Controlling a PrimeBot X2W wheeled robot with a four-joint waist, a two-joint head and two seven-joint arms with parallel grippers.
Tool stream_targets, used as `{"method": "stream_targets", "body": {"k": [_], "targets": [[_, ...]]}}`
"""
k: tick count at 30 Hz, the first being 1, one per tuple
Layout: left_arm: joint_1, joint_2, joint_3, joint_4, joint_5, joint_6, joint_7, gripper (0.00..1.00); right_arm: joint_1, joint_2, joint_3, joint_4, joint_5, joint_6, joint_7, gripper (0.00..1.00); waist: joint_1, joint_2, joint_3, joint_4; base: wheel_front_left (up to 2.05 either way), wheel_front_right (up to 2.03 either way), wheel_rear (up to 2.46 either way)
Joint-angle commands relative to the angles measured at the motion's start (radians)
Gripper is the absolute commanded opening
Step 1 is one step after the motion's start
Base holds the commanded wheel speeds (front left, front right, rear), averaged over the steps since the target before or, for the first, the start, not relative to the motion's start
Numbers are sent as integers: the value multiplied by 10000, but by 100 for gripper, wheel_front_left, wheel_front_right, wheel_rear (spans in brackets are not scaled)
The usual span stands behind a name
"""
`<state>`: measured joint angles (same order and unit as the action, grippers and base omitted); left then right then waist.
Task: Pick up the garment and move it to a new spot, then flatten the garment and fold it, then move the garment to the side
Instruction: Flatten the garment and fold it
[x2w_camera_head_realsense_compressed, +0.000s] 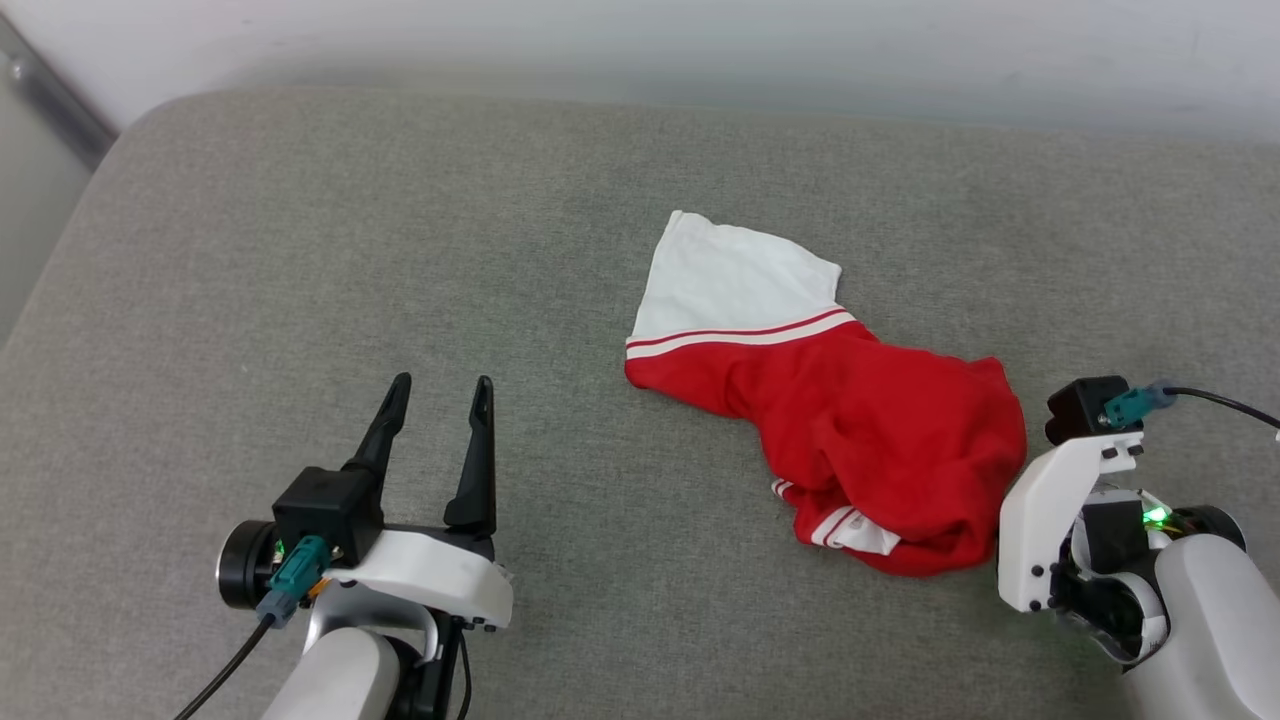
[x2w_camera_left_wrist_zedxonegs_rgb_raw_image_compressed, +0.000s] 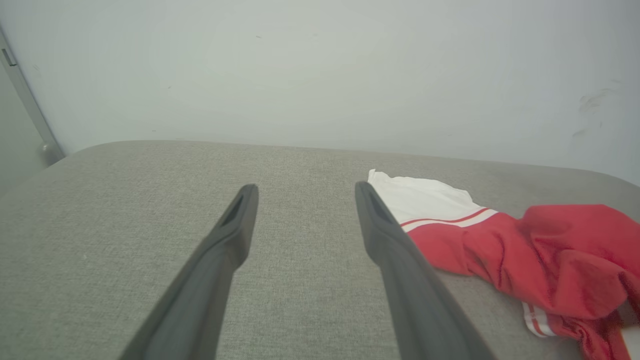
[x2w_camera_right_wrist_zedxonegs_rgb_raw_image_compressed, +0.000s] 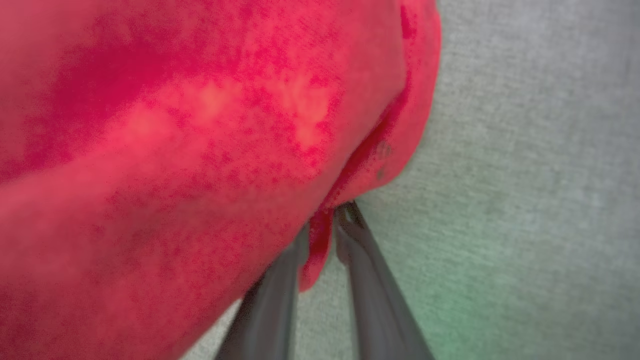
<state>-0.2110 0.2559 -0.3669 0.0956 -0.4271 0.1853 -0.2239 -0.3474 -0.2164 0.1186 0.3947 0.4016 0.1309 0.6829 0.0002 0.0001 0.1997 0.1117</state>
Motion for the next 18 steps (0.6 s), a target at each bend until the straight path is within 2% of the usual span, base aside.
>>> {"method": "stream_targets", "body": {"k": [1, 3, 6, 11, 15, 18], "targets": [[4, 21, 27, 19, -35, 28, -53, 100, 25, 33, 26, 93, 19, -5, -73, 0, -2, -1, -55, -66, 0, 0, 0], [108, 51, 45, 41, -46, 67, -75, 100, -388, -296, -380, -444, -203, -5, -668, 0, -2, -1, -139, -175, 0, 0, 0], [214, 112, 96, 50, -65, 113, -74, 100, -424, -369, -1145, -1044, -520, -3, -1267, 0, -2, -1, -286, -365, 0, 0, 0], [458, 166, 125, -63, -119, 255, -11, 100, 300, -124, -3225, -1671, -1203, -3, -1408, 0, -2, -1, -521, -669, 0, 0, 0], [552, 233, 103, -141, -140, 279, 64, 100, 1229, 227, -4904, -1410, -1607, -3, -1590, 0, -2, -1, -592, -753, 0, 0, 0], [584, 272, 71, -204, -136, 311, 109, 100, 1733, 477, -5710, -725, -1881, -3, -1961, 0, -2, -1, -619, -762, 0, 0, 0]]}}
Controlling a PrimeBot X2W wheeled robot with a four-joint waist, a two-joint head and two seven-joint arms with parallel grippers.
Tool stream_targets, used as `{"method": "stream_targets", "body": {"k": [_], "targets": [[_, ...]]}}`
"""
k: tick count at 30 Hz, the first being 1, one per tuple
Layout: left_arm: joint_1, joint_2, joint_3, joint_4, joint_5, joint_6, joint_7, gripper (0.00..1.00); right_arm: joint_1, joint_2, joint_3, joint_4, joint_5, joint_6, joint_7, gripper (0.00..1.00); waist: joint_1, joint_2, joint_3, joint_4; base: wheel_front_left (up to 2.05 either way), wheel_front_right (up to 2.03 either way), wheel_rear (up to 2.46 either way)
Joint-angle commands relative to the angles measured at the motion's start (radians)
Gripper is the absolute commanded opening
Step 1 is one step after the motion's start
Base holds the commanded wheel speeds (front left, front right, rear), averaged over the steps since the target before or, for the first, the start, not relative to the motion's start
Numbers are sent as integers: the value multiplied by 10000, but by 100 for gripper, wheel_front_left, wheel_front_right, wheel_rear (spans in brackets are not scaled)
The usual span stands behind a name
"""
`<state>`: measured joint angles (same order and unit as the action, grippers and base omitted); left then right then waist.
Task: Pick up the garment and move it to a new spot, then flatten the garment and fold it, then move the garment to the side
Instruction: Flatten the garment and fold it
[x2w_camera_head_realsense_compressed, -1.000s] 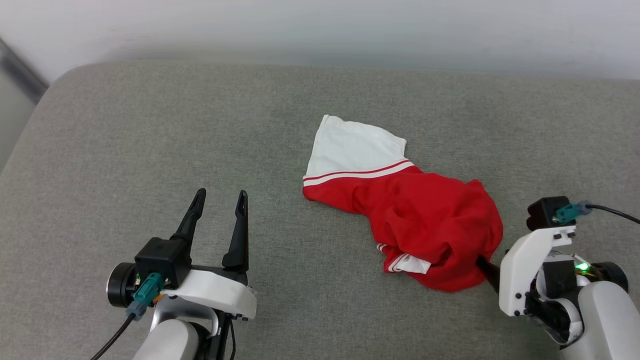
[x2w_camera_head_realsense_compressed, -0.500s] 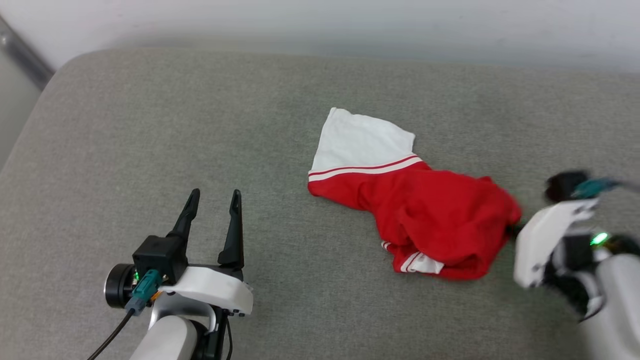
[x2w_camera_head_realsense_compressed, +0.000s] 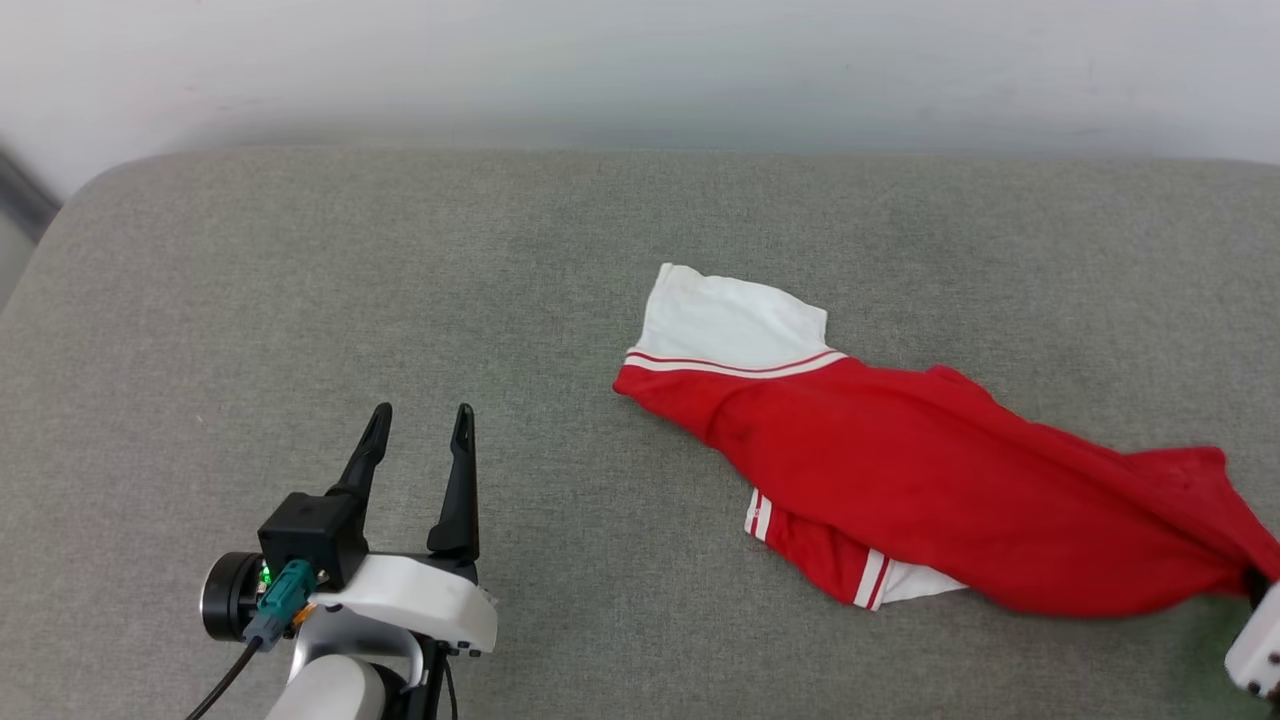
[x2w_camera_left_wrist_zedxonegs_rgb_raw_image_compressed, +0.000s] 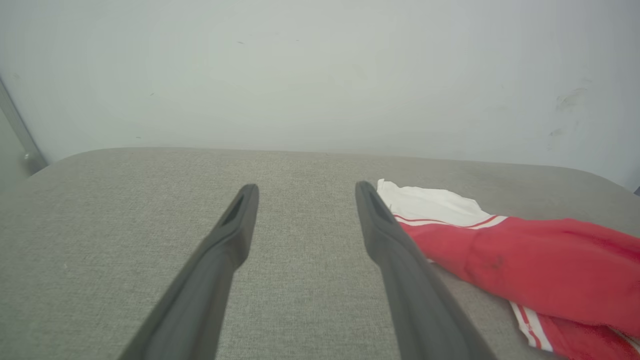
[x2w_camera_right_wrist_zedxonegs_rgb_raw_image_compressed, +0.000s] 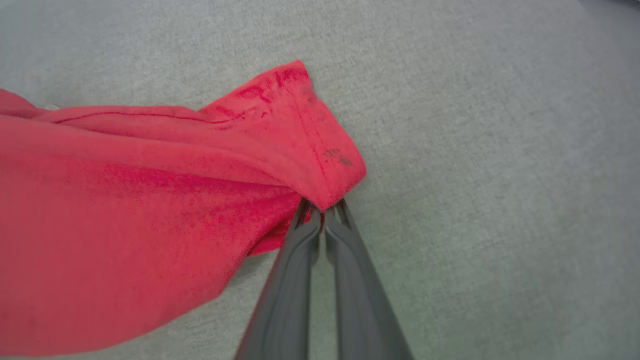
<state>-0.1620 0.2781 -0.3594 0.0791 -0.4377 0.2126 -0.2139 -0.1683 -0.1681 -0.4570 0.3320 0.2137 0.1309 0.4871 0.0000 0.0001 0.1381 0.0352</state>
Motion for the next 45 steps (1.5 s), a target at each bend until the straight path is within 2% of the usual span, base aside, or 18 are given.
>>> {"method": "stream_targets", "body": {"k": [1, 2, 3, 4, 6, 7, 8, 10, 13, 17, 20, 29, 33, 39, 40, 41, 45], "targets": [[109, 72, -6, -46, -28, 55, 34, 100, 44, 172, -152, 235, 104, -5, -214, 0, 0, -1, -20, -5, 0, 0, 0], [127, 93, -6, -60, -29, 56, 45, 100, 154, 247, -212, 494, 19, -3, -484, 6, 0, -1, -42, -15, 0, 0, 0], [132, 109, -9, -78, -25, 68, 55, 100, 161, 251, -215, 679, -64, -2, -897, 50, 0, -1, -62, -18, 0, 0, 0], [146, 122, -5, -86, -24, 74, 56, 100, 90, 362, -251, 843, 53, -3, -1289, 100, 0, -1, -95, -28, 0, 0, 0], [237, 163, 11, -101, -46, 120, 70, 100, 42, 485, -58, 1046, 160, -2, -2176, 100, 0, -1, -217, -50, 0, 0, 0], [406, 201, 7, -111, -64, 169, 148, 100, 133, 600, 246, 912, 337, -2, -3524, 100, 0, -1, -467, -71, 0, 0, 0], [443, 213, 10, -119, -78, 174, 147, 100, 212, 625, 355, 773, 433, -3, -3876, 100, 0, -1, -564, -77, 0, 0, 0], [592, 255, 17, -158, -126, 237, 184, 100, 418, 683, 652, 436, 556, -3, -4315, 100, 0, -1, -760, -107, 0, 0, 0], [777, 300, 33, -269, -135, 326, 258, 100, 725, 701, 1167, -247, 724, -2, -4337, 100, 0, -1, -960, -155, 0, 0, 0], [944, 356, 6, -428, -151, 397, 337, 100, 1000, 572, 1850, -1137, 814, -2, -3348, 100, 0, -1, -1093, -210, 0, 0, 0], [922, 387, -20, -522, -141, 418, 374, 100, 950, 350, 2442, -1602, 903, -2, -2213, 100, 0, -1, -1069, -220, 0, 0, 0], [227, 263, -231, -643, -28, 212, 292, 100, -681, -976, 4532, -1859, 1136, -3, 1232, 100, 0, -1, -202, 252, 0, 0, 0], [-134, 144, -319, -567, 14, 114, 197, 100, -1677, -1523, 5379, -1409, 1264, -3, 1887, 100, 0, -1, 373, 547, 0, 0, 0], [-528, 1, -348, -275, -2, 17, -14, 100, -2820, -2088, 6623, -537, 1673, -3, 2287, 100, 0, -1, 869, 759, 0, 0, 0], [-548, -15, -343, -221, -18, 12, -28, 100, -2951, -2128, 6758, -442, 1760, -3, 2333, 44, 0, -1, 893, 767, 0, 0, 0], [-557, -34, -339, -162, -28, 0, -59, 100, -3084, -2150, 6866, -390, 1858, -3, 2318, 0, 0, -1, 908, 764, 0, 0, 0], [-509, -32, -283, 56, -67, 32, -173, 100, -3559, -2307, 6853, -252, 2101, -3, 1891, 0, 0, -1, 834, 532, 0, 0, 0]]}}
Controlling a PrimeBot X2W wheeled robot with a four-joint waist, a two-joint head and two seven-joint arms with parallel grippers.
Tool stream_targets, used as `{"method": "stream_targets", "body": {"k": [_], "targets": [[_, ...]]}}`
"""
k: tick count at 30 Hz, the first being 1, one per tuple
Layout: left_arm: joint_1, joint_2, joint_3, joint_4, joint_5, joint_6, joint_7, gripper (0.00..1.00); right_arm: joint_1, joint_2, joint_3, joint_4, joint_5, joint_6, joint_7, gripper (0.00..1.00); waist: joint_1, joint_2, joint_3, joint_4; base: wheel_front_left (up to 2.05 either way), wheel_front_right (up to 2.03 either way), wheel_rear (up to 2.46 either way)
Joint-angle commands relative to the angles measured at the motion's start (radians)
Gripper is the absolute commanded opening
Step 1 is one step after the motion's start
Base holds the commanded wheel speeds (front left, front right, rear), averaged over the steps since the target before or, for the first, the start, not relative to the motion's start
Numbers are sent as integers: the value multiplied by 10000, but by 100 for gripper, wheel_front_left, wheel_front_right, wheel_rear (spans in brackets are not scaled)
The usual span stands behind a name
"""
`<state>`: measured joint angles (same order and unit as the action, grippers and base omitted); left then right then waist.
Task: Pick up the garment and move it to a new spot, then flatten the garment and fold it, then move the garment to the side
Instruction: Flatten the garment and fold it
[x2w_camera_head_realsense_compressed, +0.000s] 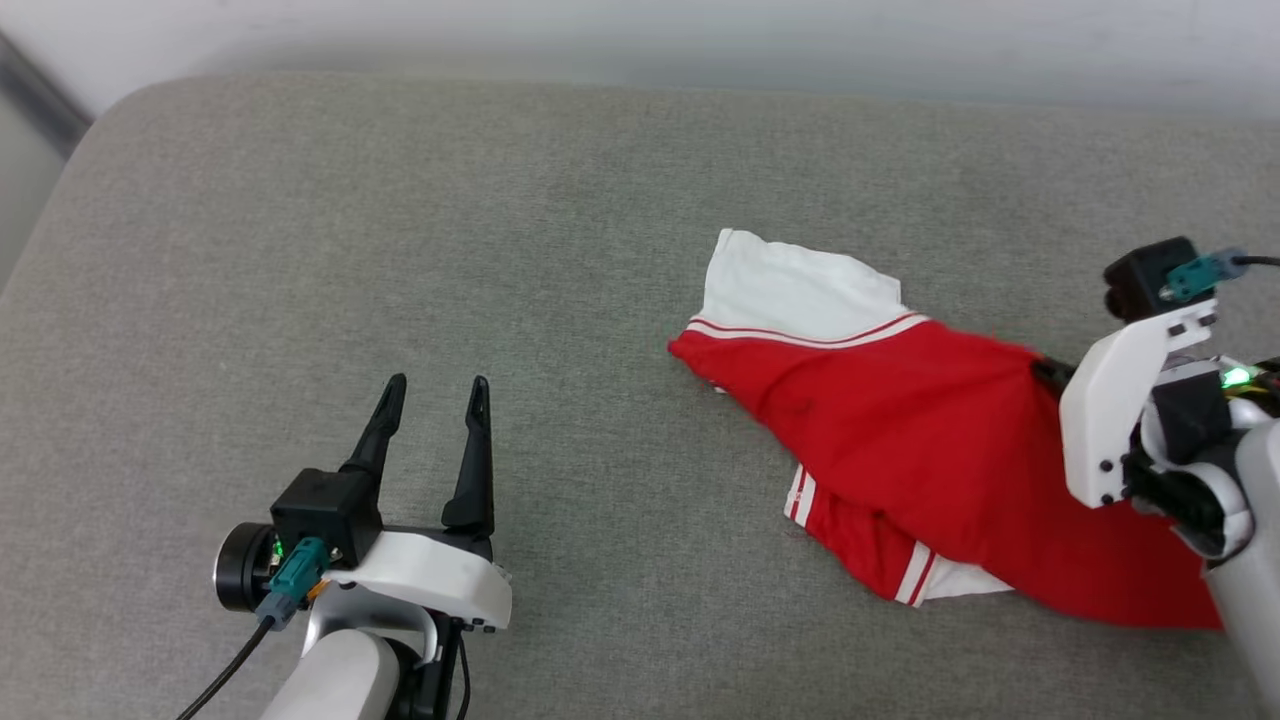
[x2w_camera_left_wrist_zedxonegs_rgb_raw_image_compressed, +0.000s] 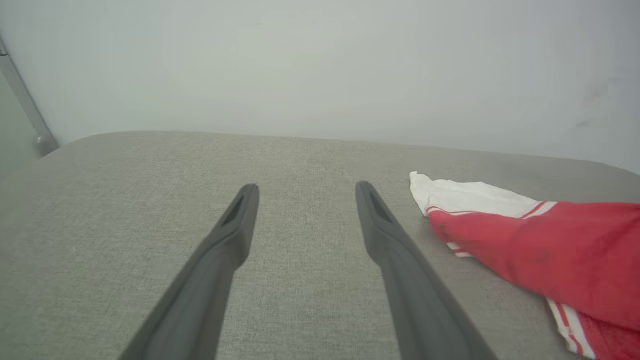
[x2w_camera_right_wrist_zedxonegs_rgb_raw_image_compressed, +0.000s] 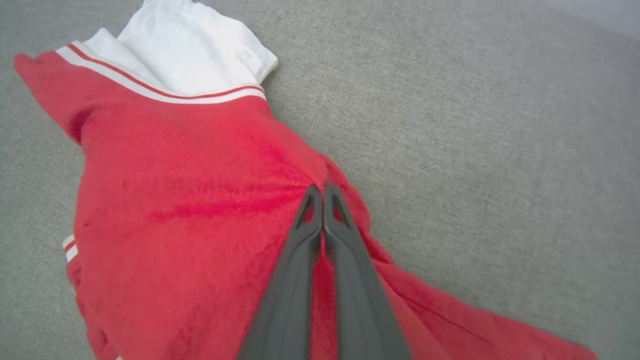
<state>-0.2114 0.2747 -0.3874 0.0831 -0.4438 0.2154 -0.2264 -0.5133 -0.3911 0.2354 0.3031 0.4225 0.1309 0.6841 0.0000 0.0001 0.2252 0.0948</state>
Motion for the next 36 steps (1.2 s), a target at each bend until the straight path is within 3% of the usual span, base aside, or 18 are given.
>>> {"method": "stream_targets", "body": {"k": [1, 5, 11, 14, 18, 19, 20, 21, 29, 36], "targets": [[-16, 17, -5, 36, -3, -3, -58, 100, -175, -75, -247, 44, 18, -3, -201, 0, 0, -1, -62, -117, 0, 0, 0], [-4, 60, 9, 85, -17, 15, -73, 100, -144, -8, -1016, 140, 6, -3, -528, 0, 0, -1, -142, -285, 0, 0, 0], [143, 100, -13, 100, -52, 89, -48, 100, 927, 411, -3800, 533, -367, -3, -1399, 0, 0, -1, -333, -516, 0, 0, 0], [224, 126, -18, 108, -72, 117, -26, 100, 1830, 826, -5251, 778, -735, -3, -1706, 0, 0, -1, -441, -589, 0, 0, 0], [402, 179, 22, 104, -146, 164, -1, 100, 3050, 1631, -6447, 1028, -1331, -3, -1865, 0, 0, -1, -616, -690, 0, 0, 0], [435, 189, 27, 83, -163, 191, 12, 100, 3286, 1893, -6597, 1070, -1400, -3, -1882, 13, 0, -1, -654, -708, 0, 0, 0], [454, 206, 36, 54, -170, 213, 33, 100, 3469, 2052, -6693, 1081, -1483, -3, -1940, 48, 0, -1, -685, -729, 0, 0, 0], [479, 232, 52, 19, -158, 230, 62, 100, 3572, 2197, -6745, 1010, -1583, -3, -2125, 100, 0, -1, -711, -754, 0, 0, 0], [790, 374, 119, -47, -257, 361, 170, 100, 3532, 2674, -5988, -193, -1863, -3, -5121, 100, 0, -1, -1209, -852, 0, 0, 0], [1268, 489, 98, -125, -348, 534, 312, 100, 4160, 2592, -4507, -1539, -1969, -3, -6626, 100, 0, -1, -1917, -823, 0, 0, 0]]}}
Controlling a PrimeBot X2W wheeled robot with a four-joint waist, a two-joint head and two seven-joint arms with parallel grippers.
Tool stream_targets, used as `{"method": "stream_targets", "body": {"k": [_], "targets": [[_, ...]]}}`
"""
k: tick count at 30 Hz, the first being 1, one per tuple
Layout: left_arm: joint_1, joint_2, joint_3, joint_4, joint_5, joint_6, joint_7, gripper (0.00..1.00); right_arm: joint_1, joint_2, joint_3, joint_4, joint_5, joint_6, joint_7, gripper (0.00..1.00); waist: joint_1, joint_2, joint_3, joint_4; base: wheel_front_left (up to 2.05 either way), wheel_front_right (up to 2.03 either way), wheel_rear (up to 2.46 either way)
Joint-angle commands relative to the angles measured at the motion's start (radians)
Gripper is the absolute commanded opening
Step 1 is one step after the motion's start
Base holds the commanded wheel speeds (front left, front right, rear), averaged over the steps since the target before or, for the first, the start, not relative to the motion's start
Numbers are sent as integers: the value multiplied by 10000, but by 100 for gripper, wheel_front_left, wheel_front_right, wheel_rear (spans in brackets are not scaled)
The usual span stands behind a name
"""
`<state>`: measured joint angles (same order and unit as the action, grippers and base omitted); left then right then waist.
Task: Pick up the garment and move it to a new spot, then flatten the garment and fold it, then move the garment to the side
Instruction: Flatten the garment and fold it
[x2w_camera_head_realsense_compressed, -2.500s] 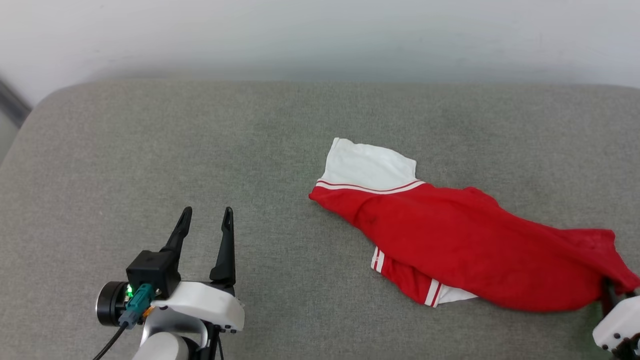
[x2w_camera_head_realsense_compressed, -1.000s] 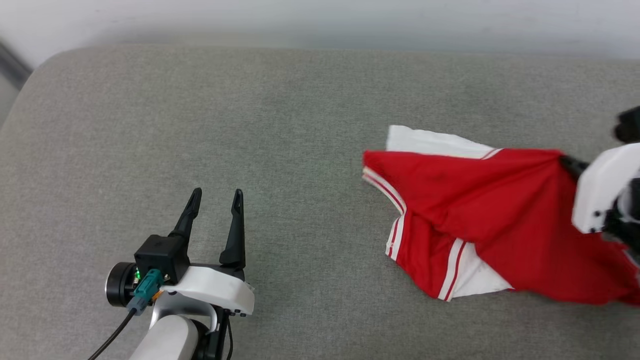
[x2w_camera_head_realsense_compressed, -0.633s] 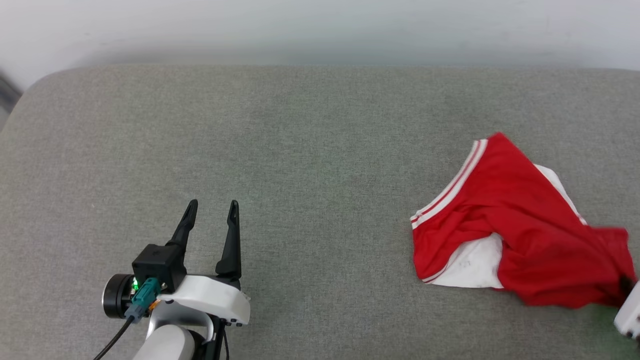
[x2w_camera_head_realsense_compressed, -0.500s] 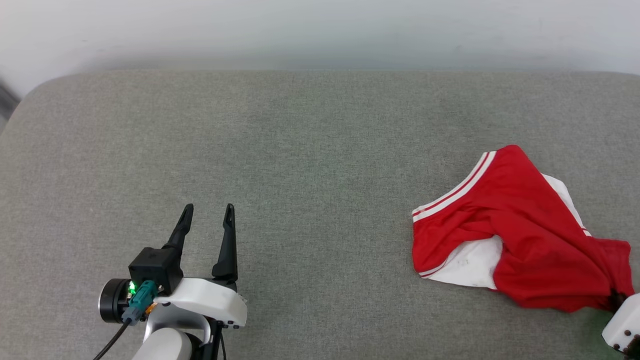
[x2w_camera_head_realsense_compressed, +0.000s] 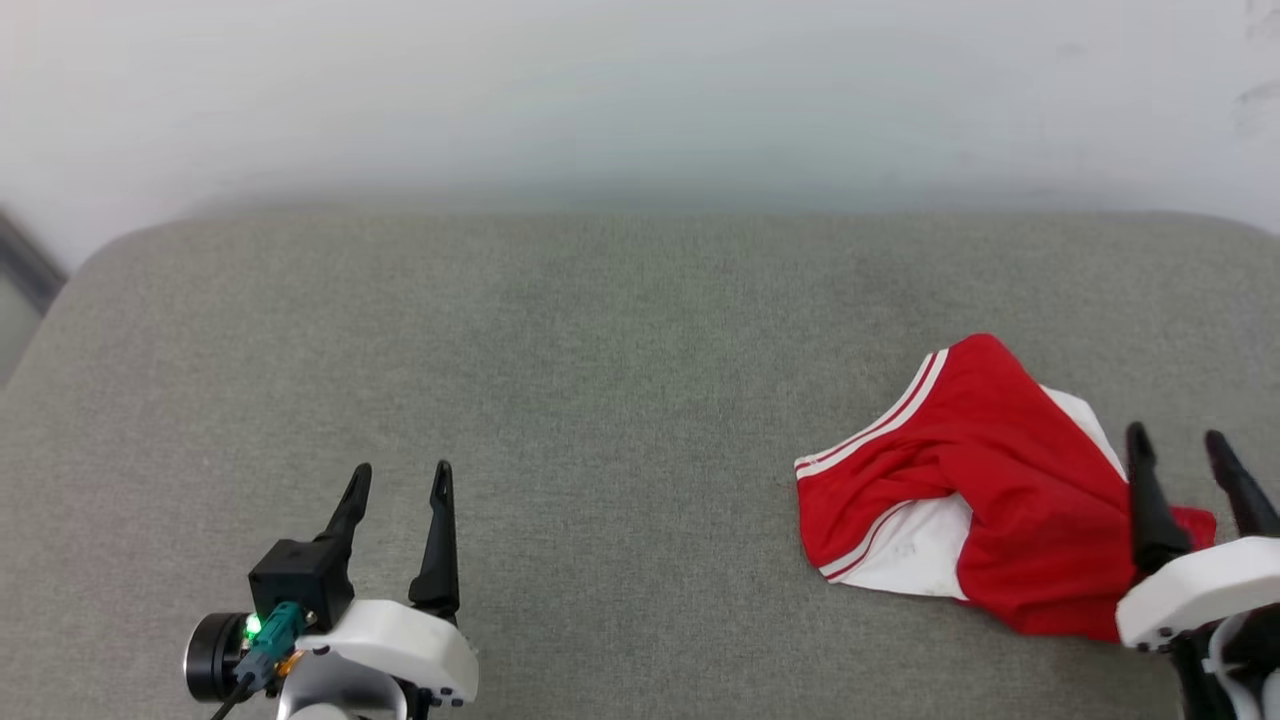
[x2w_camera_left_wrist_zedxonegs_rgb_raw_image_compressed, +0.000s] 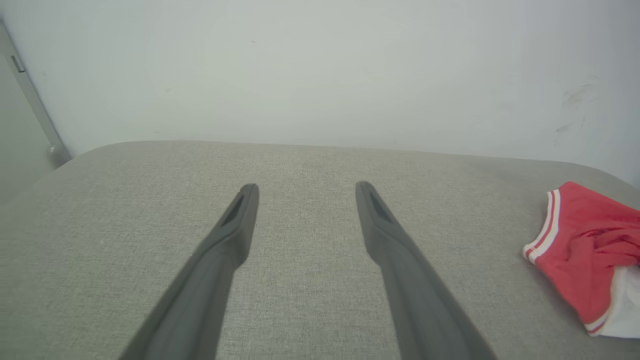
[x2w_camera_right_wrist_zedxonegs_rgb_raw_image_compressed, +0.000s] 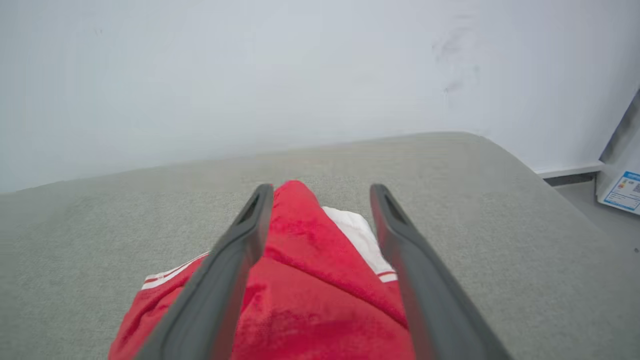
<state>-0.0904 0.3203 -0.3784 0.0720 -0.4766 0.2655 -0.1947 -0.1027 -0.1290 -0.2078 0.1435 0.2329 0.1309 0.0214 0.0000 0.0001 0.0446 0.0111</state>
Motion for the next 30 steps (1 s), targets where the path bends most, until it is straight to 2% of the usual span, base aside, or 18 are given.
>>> {"method": "stream_targets", "body": {"k": [1, 8, 18, 22, 30], "targets": [[122, 47, 9, -47, -16, 76, 29, 100, 176, 6, 157, -192, -94, -3, -87, 100, 0, -1, -189, 19, 0, 0, 0], [502, 201, -48, -213, -45, 168, 198, 100, 1314, 236, 1419, -1537, -258, -3, -214, 100, 0, -1, -582, 70, 0, 0, 0], [677, 390, -168, -523, 62, 366, 525, 100, 2270, 588, 1789, -2600, -417, -3, 86, 100, 0, -1, -735, -139, 0, 0, 0], [-146, 472, -641, -566, 375, 58, 1071, 100, 2202, 639, 1702, -2864, -447, -3, 187, 100, 0, -1, -599, -179, 0, 0, 0], [-2802, -396, -2052, -2, 358, -1196, 3218, 100, 1836, 716, 1386, -3463, -595, -3, 350, 100, 0, -1, 274, -466, 0, 0, 0]]}}
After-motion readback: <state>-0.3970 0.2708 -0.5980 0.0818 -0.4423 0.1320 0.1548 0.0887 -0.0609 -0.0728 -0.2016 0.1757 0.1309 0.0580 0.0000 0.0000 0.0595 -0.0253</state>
